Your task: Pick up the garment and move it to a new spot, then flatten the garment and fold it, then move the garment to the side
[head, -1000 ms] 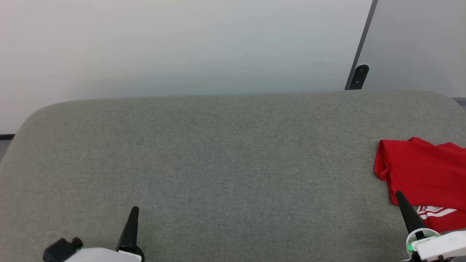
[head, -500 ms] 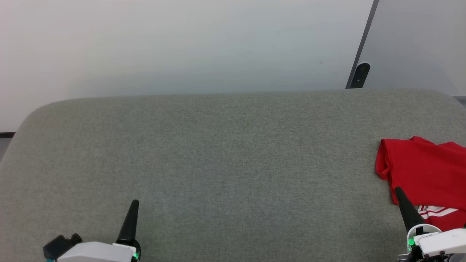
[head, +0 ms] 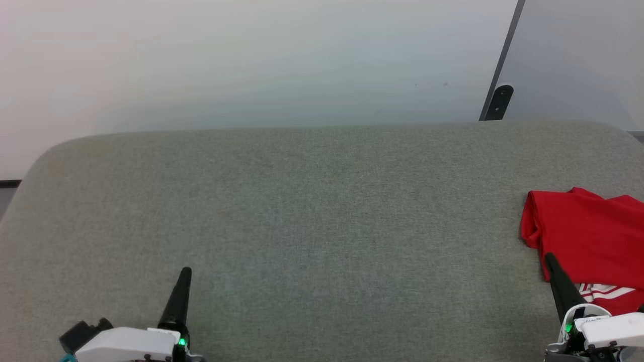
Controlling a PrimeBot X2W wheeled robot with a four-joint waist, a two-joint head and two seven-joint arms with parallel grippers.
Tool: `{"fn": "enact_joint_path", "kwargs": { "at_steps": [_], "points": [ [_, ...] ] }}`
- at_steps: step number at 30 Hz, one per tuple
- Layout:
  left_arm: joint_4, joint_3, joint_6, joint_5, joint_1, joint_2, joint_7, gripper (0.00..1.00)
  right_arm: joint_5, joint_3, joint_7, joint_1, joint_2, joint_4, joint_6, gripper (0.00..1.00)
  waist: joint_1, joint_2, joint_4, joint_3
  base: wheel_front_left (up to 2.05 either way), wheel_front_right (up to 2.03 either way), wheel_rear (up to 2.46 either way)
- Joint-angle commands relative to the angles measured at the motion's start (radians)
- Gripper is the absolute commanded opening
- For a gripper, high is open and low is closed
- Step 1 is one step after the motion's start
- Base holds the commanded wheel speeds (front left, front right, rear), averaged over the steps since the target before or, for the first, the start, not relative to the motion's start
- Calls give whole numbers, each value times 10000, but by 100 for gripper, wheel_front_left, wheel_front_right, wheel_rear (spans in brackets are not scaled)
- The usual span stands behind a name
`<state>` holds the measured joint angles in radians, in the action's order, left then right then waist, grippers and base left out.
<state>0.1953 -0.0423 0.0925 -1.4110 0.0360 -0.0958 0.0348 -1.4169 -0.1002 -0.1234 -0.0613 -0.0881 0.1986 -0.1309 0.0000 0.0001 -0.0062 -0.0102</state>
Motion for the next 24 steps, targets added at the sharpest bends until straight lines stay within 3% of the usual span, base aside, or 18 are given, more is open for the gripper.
{"fn": "enact_joint_path", "kwargs": {
  "at_steps": [1,24],
  "points": [
    [3,-65,79,-203,187,12,54,0,-185,-57,10,-177,37,13,1,0,0,-1,3,5,0,0,0],
    [373,-382,344,-1679,612,218,458,0,-1501,-129,93,-434,302,354,3,0,0,-1,44,93,0,0,0]
  ]
}}
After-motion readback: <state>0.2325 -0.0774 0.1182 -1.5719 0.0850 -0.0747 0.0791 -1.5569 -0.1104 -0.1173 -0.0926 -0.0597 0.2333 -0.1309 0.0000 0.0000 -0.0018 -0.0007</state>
